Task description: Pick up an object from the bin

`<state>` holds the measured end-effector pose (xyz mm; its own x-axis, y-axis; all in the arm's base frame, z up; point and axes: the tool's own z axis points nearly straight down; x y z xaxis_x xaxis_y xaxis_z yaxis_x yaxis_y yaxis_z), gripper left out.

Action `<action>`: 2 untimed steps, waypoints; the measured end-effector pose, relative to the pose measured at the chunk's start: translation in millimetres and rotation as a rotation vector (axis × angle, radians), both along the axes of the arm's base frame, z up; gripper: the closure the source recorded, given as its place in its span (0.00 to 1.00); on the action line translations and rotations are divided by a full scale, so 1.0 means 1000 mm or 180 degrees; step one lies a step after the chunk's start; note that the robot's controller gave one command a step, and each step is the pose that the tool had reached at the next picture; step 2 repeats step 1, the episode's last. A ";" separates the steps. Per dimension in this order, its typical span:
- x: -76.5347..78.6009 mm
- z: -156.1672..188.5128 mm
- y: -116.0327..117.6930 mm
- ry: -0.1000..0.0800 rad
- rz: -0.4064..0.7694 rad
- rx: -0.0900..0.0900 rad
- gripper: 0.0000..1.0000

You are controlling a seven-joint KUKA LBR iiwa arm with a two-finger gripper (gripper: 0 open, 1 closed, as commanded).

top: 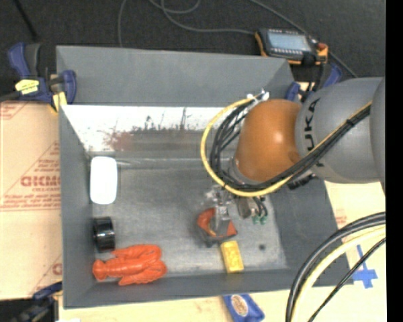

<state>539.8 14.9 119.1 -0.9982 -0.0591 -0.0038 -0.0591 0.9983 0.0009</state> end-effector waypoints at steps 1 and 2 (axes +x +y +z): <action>0.000 0.012 0.000 0.0004 0.0000 -0.0002 1.00; 0.000 0.012 0.000 0.0004 0.0000 -0.0002 1.00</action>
Offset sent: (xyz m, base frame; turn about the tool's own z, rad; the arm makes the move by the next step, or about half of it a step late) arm 0.0001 0.0001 0.0185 0.0000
